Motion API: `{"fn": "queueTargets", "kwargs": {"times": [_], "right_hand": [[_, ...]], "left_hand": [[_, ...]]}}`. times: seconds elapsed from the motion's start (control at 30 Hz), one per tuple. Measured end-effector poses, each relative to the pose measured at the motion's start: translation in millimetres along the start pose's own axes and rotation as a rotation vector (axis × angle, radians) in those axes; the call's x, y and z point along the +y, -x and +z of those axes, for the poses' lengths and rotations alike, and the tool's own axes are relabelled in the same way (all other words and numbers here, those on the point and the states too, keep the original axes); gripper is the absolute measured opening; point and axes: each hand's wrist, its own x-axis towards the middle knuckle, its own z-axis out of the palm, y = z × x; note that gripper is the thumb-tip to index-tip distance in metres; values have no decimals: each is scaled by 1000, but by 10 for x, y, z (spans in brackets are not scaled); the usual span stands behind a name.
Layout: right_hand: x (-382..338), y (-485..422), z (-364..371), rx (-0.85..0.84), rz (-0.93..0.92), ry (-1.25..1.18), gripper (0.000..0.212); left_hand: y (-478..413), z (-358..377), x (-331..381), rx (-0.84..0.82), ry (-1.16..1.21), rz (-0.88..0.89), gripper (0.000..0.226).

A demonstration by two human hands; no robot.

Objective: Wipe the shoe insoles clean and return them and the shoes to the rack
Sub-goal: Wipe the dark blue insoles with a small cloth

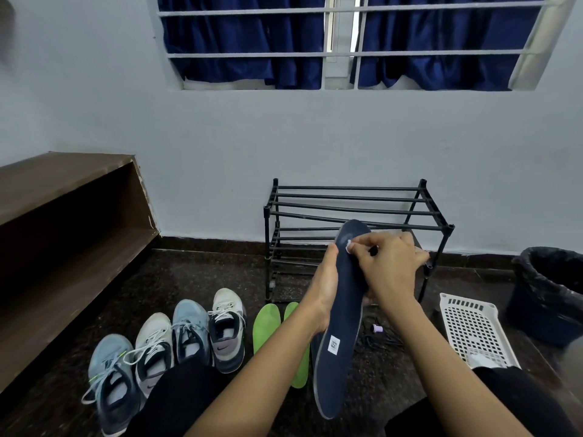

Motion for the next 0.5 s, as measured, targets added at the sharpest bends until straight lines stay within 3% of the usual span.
{"fn": "queueTargets", "kwargs": {"times": [0.2,0.5], "right_hand": [[-73,241,36,-95,-125,19,2],[10,-59,-111,25,8,-23,3]], "left_hand": [[-29,-95,32,90,-126,-11,68],[-6,87,-43,-56,5,-33,61]]}}
